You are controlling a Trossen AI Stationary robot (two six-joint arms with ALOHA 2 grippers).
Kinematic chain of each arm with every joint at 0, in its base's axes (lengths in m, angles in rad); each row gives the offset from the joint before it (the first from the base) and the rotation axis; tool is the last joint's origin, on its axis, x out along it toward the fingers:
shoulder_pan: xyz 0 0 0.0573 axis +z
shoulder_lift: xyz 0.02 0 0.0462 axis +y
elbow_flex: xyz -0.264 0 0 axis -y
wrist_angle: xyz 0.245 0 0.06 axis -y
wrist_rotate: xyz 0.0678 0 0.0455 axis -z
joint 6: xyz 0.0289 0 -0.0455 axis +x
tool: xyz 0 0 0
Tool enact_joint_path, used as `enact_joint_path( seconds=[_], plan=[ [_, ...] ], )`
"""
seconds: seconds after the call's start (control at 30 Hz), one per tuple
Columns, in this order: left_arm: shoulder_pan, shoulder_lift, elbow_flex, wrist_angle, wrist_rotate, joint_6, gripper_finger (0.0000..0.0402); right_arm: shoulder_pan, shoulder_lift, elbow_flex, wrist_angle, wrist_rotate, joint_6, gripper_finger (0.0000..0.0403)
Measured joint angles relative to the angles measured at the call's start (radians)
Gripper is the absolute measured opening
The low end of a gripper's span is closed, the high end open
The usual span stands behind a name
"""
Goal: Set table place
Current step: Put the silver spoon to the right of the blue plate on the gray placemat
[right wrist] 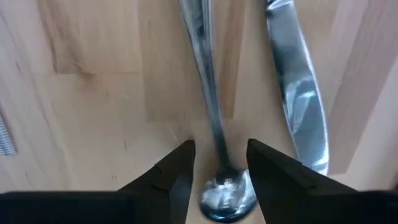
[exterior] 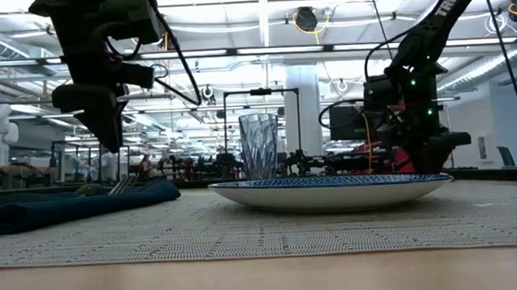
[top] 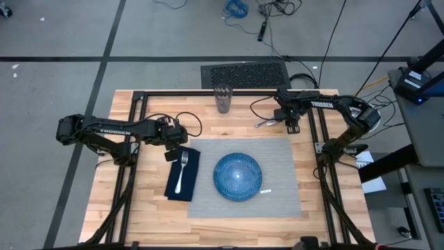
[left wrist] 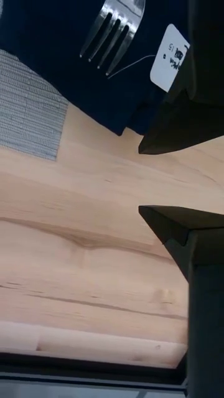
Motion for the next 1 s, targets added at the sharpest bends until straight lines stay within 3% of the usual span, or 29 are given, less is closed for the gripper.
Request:
enact_joint_path(
  seconds=[0.23,0.43,0.67,1.0],
  plan=[
    [-0.004,0.0,-0.015,0.004,0.004,0.001,0.013,0.017,0.076,0.014,-0.017,0.023,-0.016,0.0121],
    [-0.006,0.0,-0.031,0.015,0.008,0.002,0.013,0.028,0.091,0.071,-0.111,0.022,0.029,0.0013],
    [-0.009,0.0,-0.031,0.016,0.008,0.002,0.013,0.077,0.09,0.073,-0.17,0.058,0.124,0.0003],
    [-0.012,0.0,-0.032,0.017,0.008,0.002,0.013,0.235,0.004,0.069,-0.223,0.092,0.184,0.0001]
  ],
)
